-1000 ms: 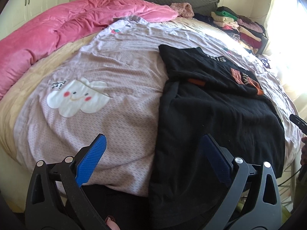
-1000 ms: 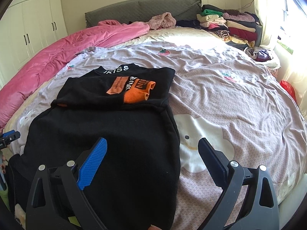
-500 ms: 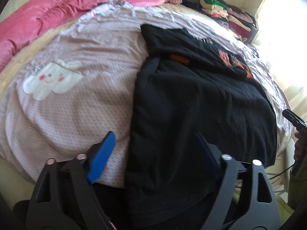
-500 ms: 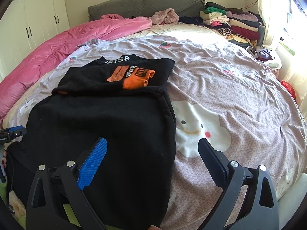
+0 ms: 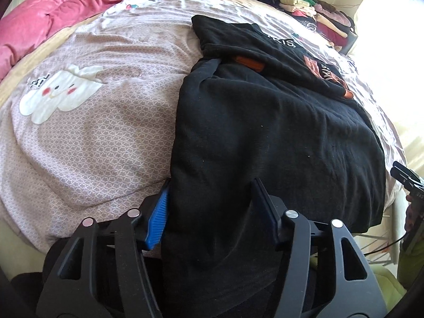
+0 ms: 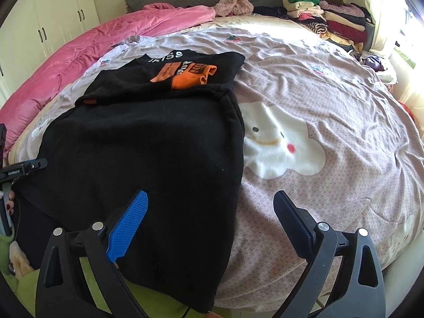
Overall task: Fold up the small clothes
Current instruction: 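Move both grippers to the sweatshirt hem and close on it, then lift the hem with both grippers and fold it toward the collar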
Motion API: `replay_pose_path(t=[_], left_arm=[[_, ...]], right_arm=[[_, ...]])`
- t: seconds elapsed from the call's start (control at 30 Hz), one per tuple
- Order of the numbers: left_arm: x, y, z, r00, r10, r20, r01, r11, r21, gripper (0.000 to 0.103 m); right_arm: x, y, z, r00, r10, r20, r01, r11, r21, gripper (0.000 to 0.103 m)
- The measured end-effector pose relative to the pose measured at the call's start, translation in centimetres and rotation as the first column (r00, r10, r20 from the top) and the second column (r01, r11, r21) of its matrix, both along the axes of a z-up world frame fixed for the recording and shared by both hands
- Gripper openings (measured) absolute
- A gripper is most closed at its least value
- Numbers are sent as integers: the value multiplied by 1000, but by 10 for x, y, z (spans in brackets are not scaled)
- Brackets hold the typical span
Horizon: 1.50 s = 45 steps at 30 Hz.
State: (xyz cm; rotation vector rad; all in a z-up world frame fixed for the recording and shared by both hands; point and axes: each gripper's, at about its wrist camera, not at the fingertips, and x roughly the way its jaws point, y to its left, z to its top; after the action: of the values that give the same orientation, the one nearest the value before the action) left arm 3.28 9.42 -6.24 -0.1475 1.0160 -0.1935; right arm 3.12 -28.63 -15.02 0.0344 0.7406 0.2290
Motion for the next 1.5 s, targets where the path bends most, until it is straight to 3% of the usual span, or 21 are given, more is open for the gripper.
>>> replay_pose_path(t=[0.17, 0.23, 0.3, 0.6, 0.67, 0.73, 0.8, 1.1, 1.5], left_arm=[[-3, 4, 6, 1000, 1, 19, -1, 1000, -21, 31], [-4, 9, 9, 1000, 11, 26, -11, 1000, -29, 20], [-5, 12, 10, 1000, 13, 28, -12, 999, -48, 9], [1, 10, -3, 1000, 15, -7, -15, 999, -45, 9], [0, 10, -3, 1000, 19, -5, -19, 999, -43, 6], [0, 11, -1, 1000, 27, 5, -26, 999, -42, 3], [-2, 11, 3, 999, 25, 20, -24, 999, -47, 3], [-1, 18, 53, 989, 38, 140, -26, 995, -92, 2], [59, 17, 87, 975, 92, 202, -70, 991, -114, 2]], right_arm=[[-3, -1, -7, 1000, 19, -24, -18, 1000, 6, 92], [-4, -3, -11, 999, 26, -47, -24, 999, 28, 71], [-4, -6, -16, 996, 37, -79, -33, 998, 55, 59], [-10, -13, -34, 993, 29, -113, -23, 998, 60, 41], [-10, -14, -33, 994, 33, -102, -25, 997, 78, 34], [-8, -13, -32, 995, 44, -90, -35, 994, 101, 18], [-8, -13, -29, 996, 46, -73, -37, 993, 111, 10], [-10, -27, 13, 994, 53, 92, -69, 980, 185, 7], [42, -45, 55, 973, -25, 228, -26, 975, 220, 7]])
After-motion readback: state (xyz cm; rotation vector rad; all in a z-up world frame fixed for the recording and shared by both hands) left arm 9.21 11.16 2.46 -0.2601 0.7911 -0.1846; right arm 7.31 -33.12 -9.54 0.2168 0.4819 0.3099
